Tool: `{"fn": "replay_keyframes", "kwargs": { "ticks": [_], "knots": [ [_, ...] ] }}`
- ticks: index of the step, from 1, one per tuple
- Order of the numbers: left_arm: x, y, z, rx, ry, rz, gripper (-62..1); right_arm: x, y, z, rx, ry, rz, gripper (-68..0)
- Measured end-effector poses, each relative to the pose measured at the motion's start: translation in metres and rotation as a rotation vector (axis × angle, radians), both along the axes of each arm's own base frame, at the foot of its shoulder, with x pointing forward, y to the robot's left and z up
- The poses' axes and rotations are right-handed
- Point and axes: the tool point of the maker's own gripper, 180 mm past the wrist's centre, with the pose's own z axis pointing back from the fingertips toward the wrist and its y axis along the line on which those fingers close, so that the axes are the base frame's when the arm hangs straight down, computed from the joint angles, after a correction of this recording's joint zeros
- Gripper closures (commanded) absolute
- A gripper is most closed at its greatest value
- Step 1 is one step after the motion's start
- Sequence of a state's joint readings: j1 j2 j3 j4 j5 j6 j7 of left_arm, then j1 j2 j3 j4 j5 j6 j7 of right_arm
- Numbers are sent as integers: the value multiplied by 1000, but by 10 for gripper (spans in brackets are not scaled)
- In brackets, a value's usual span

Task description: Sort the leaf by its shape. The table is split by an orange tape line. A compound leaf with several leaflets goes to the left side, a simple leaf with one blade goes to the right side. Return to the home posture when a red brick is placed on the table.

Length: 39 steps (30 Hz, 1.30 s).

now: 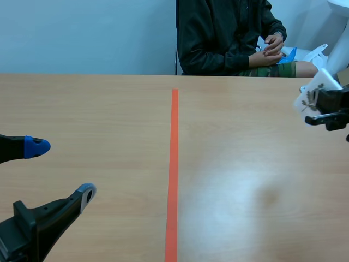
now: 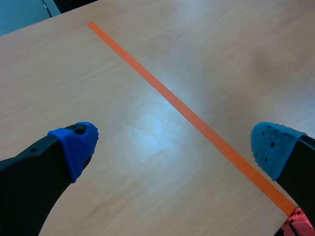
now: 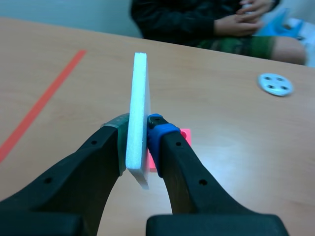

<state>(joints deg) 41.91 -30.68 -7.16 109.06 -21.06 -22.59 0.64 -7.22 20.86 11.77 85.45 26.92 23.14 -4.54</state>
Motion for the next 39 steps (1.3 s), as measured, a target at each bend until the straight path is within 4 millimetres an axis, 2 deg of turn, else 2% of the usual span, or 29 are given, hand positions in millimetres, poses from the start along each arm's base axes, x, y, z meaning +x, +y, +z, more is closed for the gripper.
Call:
{"fn": "replay_keyframes", "kwargs": {
  "ticks": [5,16,22,26,29,35,39],
  "knots": [
    [0,0,0,0,0,0,-623,6,-20,-3,-16,11,-68,-13],
    [0,0,0,0,0,0,-623,24,-68,-60,89,105,-219,-13],
    [0,0,0,0,0,0,-623,31,-75,-88,122,138,-258,-13],
    [0,0,0,0,0,1,-623,29,-90,-100,73,141,-324,-13],
    [0,0,0,0,0,1,-623,24,-93,-111,73,161,-332,-13],
    [0,0,0,0,0,1,-623,17,-95,-124,63,180,-338,-13],
    [0,0,0,0,0,1,-623,16,-95,-124,64,182,-338,-30]
  ]
}}
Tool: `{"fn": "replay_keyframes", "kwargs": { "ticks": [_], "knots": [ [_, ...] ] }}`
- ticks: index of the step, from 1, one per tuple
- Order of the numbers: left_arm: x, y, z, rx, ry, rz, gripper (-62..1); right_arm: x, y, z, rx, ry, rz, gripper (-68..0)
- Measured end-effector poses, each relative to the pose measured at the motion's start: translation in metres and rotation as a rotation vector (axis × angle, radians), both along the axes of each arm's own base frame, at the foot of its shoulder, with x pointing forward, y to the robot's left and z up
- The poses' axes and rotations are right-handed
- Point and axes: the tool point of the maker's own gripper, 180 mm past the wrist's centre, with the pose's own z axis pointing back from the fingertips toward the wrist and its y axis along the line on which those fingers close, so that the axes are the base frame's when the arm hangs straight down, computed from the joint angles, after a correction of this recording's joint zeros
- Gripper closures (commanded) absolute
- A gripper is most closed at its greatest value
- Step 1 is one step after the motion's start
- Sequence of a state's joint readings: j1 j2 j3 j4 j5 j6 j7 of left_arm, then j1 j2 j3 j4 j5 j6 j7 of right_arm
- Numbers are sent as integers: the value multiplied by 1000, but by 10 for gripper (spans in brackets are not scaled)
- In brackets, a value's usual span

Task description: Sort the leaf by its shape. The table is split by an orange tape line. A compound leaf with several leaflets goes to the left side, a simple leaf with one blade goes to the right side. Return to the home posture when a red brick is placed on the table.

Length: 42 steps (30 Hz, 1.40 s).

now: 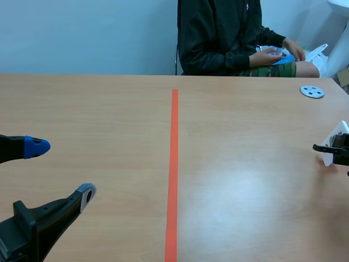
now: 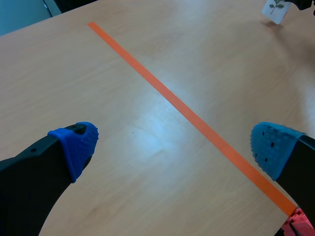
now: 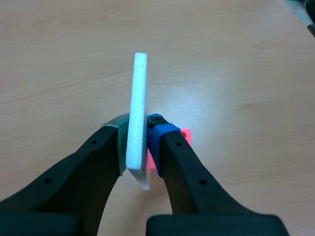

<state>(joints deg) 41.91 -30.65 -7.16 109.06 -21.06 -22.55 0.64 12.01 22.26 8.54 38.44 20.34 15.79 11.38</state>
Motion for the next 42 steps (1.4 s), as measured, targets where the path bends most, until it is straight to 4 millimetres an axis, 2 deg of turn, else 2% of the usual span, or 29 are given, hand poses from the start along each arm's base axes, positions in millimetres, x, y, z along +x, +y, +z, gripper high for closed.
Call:
{"fn": "replay_keyframes", "kwargs": {
  "ticks": [5,12,17,21,25,28,32,36,42],
  "knots": [
    [0,0,0,0,0,0,-623,-1,0,-3,3,20,1,-79],
    [0,0,0,0,0,0,-623,-4,1,-7,5,34,1,-312],
    [0,0,0,0,0,0,-623,-4,7,-7,21,30,36,-407],
    [0,0,0,0,0,0,-623,5,16,9,25,-10,93,-543],
    [0,0,0,0,0,0,-623,16,16,38,-19,-70,122,-679],
    [0,0,0,0,0,0,-623,18,19,62,-38,-112,153,-679],
    [0,0,0,0,0,0,-623,11,35,83,-67,-121,224,-679],
    [0,0,0,0,0,0,-623,1,61,102,-95,-121,305,-679],
    [0,0,0,0,0,0,-623,-22,112,131,-121,-144,460,-679]
  ]
}}
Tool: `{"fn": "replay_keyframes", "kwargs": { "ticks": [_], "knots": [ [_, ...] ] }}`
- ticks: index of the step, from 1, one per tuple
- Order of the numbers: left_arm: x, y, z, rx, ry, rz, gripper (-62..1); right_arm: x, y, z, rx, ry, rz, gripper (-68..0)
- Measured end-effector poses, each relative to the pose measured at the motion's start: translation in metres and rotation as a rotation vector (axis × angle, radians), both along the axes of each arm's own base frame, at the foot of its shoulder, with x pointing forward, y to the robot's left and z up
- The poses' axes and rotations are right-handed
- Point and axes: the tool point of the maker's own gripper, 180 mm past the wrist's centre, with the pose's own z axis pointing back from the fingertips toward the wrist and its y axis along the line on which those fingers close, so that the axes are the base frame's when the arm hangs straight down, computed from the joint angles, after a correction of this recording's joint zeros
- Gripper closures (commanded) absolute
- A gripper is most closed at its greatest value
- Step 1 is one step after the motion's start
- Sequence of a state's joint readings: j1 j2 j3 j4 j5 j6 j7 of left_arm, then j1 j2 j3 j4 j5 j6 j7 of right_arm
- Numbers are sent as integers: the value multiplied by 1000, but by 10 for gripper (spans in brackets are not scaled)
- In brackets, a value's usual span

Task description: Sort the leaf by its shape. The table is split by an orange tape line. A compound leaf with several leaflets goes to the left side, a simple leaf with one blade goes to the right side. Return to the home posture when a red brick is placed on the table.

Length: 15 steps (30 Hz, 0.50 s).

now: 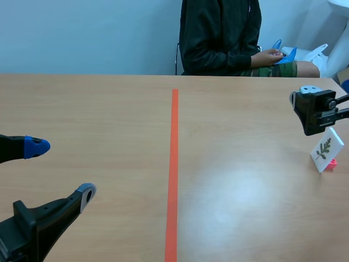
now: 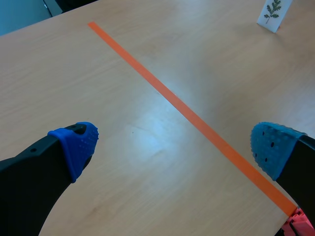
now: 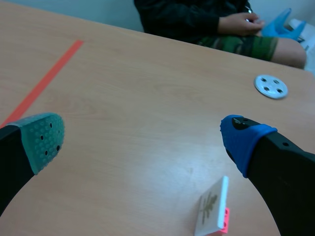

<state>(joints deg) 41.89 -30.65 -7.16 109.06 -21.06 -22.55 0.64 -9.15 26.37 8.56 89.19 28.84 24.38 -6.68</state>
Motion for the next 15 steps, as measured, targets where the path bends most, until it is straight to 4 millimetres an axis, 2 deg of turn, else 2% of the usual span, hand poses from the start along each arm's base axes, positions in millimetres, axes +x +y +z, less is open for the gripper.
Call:
{"fn": "replay_keyframes", "kwargs": {
  "ticks": [6,15],
  "knots": [
    [0,0,0,0,0,0,-623,-29,41,16,31,2,117,-679],
    [0,0,0,0,0,0,-623,-74,82,-4,79,113,244,-679]
  ]
}}
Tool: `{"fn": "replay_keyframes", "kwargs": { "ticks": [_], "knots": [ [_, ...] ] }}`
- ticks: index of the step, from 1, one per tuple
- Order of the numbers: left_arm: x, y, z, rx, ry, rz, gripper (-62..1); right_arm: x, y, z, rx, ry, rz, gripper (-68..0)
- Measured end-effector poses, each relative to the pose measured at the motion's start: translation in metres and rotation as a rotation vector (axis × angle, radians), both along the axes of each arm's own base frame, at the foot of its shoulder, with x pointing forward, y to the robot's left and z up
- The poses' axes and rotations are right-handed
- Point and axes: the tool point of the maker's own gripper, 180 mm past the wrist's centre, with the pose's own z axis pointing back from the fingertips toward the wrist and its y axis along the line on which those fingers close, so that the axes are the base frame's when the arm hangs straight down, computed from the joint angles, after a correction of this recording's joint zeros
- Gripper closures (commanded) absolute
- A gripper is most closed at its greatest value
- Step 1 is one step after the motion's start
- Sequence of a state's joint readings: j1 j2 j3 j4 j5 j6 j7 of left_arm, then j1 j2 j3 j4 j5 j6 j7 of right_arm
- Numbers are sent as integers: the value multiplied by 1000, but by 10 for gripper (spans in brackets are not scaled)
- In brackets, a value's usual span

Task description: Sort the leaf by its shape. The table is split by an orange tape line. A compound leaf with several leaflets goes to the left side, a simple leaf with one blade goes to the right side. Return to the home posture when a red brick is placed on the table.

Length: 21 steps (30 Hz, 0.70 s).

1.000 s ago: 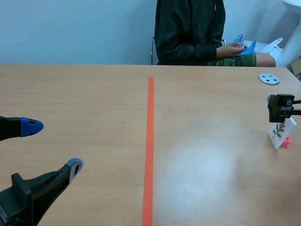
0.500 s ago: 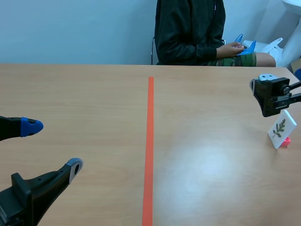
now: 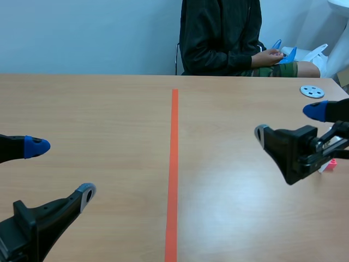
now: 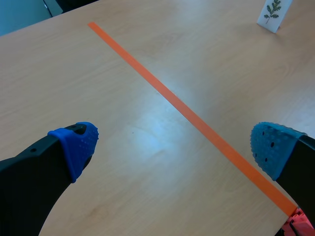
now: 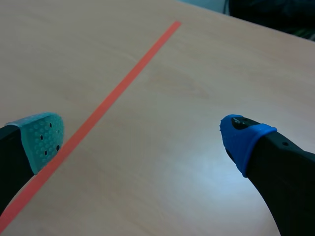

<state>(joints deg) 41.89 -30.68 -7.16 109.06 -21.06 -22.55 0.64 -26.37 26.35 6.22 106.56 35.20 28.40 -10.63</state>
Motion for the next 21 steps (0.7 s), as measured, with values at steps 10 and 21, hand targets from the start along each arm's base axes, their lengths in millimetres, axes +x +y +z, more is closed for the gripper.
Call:
{"fn": "replay_keyframes", "kwargs": {
  "ticks": [10,21],
  "knots": [
    [0,0,0,0,0,0,-623,-28,45,-12,12,70,98,-679],
    [0,0,0,0,0,0,-623,-34,66,-8,64,49,145,-679]
  ]
}}
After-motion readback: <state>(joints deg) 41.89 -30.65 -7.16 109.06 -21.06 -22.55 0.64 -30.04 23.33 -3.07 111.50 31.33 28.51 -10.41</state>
